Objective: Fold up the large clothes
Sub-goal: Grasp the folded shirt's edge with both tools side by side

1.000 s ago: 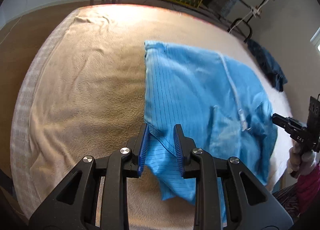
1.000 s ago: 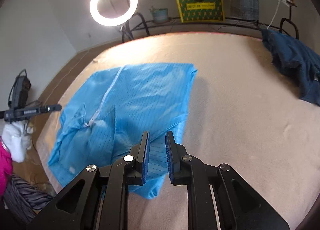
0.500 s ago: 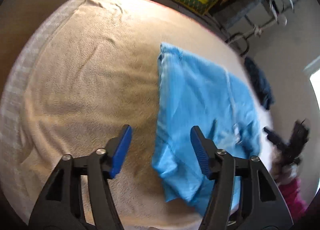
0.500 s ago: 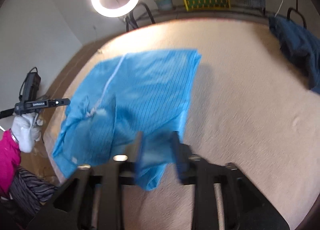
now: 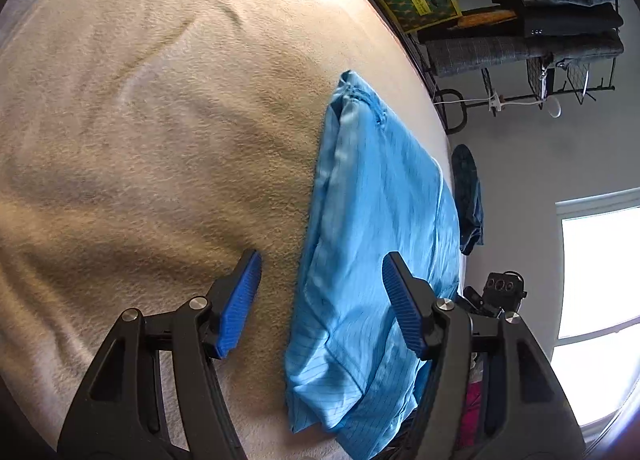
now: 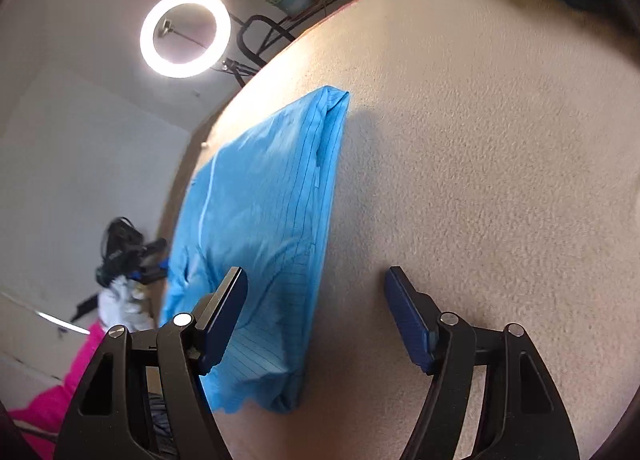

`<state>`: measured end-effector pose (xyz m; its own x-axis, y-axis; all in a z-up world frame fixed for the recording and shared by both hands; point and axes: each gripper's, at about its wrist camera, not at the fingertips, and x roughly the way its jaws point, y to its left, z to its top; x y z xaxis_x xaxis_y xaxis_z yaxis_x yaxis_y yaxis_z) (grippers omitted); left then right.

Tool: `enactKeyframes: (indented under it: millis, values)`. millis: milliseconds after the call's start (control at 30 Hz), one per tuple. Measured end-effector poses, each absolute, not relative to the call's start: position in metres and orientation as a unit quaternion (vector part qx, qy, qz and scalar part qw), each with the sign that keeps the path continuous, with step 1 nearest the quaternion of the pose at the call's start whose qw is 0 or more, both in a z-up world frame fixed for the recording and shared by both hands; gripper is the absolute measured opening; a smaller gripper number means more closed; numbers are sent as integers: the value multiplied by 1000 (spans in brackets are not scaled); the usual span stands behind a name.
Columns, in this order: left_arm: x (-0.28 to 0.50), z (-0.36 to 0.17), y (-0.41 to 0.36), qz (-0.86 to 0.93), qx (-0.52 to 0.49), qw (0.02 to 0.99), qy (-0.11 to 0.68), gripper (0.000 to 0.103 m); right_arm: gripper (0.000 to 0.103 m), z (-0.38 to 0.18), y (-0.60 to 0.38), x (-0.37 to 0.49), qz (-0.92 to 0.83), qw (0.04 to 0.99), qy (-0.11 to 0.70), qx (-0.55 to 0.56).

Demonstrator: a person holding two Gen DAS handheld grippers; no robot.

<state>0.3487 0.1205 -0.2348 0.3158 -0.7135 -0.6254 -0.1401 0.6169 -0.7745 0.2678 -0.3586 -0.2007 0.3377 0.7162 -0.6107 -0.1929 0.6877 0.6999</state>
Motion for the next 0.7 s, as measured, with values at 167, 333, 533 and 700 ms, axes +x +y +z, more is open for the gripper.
enactKeyframes:
  millis: [167, 333, 533, 700]
  values:
    - [356, -239, 111, -217, -402, 695, 555, 59, 52, -206, -351, 274, 326, 746, 501, 293]
    - [366, -237, 99, -226, -392, 697, 556, 58, 40, -216, -335, 277, 346, 727, 515, 296]
    - [376, -238, 93, -224, -391, 700, 555, 53, 42, -214, -325, 283, 358, 718, 514, 302]
    - [373, -232, 82, -199, -349, 725, 560, 35, 37, -218, -321, 282, 351, 719, 518, 303]
